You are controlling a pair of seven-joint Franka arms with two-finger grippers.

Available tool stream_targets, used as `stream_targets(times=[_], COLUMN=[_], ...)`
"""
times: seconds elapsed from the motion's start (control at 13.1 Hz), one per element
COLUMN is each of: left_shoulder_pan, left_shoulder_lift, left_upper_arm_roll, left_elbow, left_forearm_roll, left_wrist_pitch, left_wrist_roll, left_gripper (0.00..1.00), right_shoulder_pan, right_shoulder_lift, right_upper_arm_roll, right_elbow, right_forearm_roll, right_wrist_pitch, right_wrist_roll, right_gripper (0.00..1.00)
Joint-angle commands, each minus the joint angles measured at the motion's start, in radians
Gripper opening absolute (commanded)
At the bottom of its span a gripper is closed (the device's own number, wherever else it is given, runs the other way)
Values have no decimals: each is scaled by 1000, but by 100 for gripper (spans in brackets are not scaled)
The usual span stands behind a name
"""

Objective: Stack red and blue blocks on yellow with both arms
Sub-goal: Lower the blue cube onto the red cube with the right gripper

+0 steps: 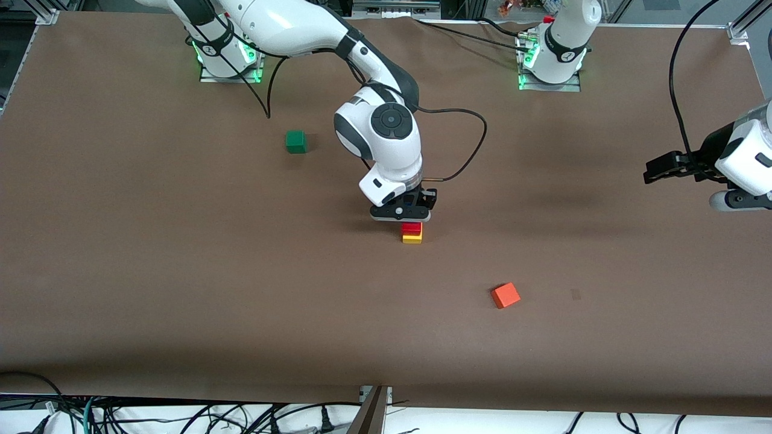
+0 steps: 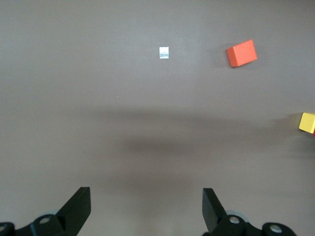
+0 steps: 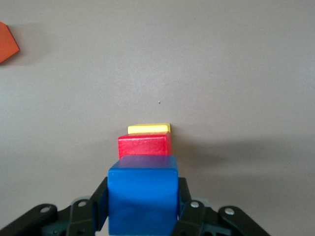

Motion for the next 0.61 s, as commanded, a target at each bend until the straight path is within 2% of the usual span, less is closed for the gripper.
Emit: stream_targets(times=[0.0,0.08,0.54], left_shoulder_pan=[-4,-2,1], left_shoulder_lift=[-14,-11,4], left_upper_arm_roll=[5,5,5], left_elbow=[-20,-7,14], left_forearm_roll=[-9,-9,-7], left_wrist_pitch=[18,18,18], left_wrist_roll=[18,18,15], left_gripper=[100,100,100], right_shoulder_pan=[8,8,8], right_shoulder_lift=[30,30,21], right_upper_arm_roll=[-10,-10,-10], right_elbow=[43,43,59], right_forearm_roll=[-18,-18,-16], right_wrist_pitch=[11,17,-23], right_wrist_roll=[14,12,9], right_gripper=[52,55,55])
